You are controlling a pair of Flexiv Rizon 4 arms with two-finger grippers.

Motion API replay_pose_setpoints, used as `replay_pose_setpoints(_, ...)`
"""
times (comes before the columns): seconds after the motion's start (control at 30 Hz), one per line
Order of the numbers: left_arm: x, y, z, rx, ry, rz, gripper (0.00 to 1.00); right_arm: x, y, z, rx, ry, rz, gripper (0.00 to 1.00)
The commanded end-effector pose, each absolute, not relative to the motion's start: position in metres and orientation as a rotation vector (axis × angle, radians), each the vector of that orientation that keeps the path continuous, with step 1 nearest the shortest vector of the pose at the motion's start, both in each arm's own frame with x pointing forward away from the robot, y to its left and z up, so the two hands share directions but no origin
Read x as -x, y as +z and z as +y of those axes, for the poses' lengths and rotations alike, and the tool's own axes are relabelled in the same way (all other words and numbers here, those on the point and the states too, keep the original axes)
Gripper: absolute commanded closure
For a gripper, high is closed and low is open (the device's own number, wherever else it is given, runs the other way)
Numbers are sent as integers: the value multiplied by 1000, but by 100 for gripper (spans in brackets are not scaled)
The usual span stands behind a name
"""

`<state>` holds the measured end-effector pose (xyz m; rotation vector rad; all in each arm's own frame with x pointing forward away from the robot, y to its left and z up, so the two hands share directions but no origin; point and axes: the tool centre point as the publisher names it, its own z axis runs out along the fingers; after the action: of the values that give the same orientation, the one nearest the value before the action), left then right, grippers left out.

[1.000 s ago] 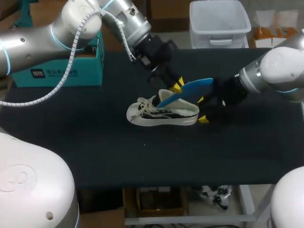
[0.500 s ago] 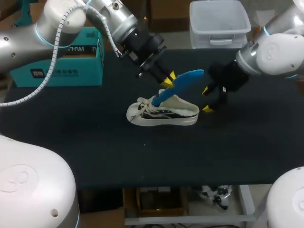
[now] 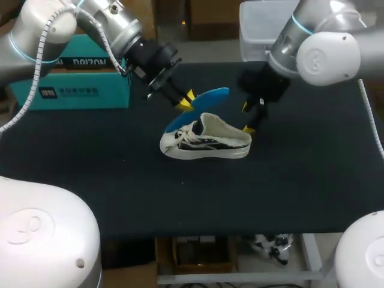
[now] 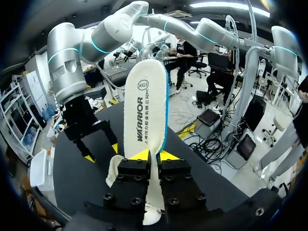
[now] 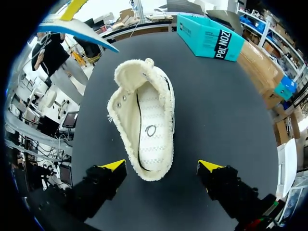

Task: Open the shoe tongue, take the insole out of the shoe, put the insole back into the shoe, and pack the shoe into the shoebox

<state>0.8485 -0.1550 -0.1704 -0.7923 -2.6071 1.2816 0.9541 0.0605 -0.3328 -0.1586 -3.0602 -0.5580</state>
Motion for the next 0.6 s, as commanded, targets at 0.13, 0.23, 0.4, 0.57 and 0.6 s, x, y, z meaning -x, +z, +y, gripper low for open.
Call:
replay_pose_setpoints(0.13,-842,-172,-112,727,1347,-2658,100,-964,-332,85,154,-365,-3064,0)
replay_pose_setpoints(0.23,-843,-174,-102,716,1350,-2660,100,-968,-332,95,159,-328,-3068,0)
replay_pose_setpoints(0.4,-845,-177,-86,699,1356,-2669,100,-973,-332,109,187,-240,-3091,0)
replay_pose_setpoints(0.57,-848,-180,-72,678,1362,-2680,100,-977,-335,121,211,-179,-3101,0)
replay_pose_setpoints(0.6,-849,-180,-70,674,1363,-2683,100,-978,-336,123,210,-179,-3102,0)
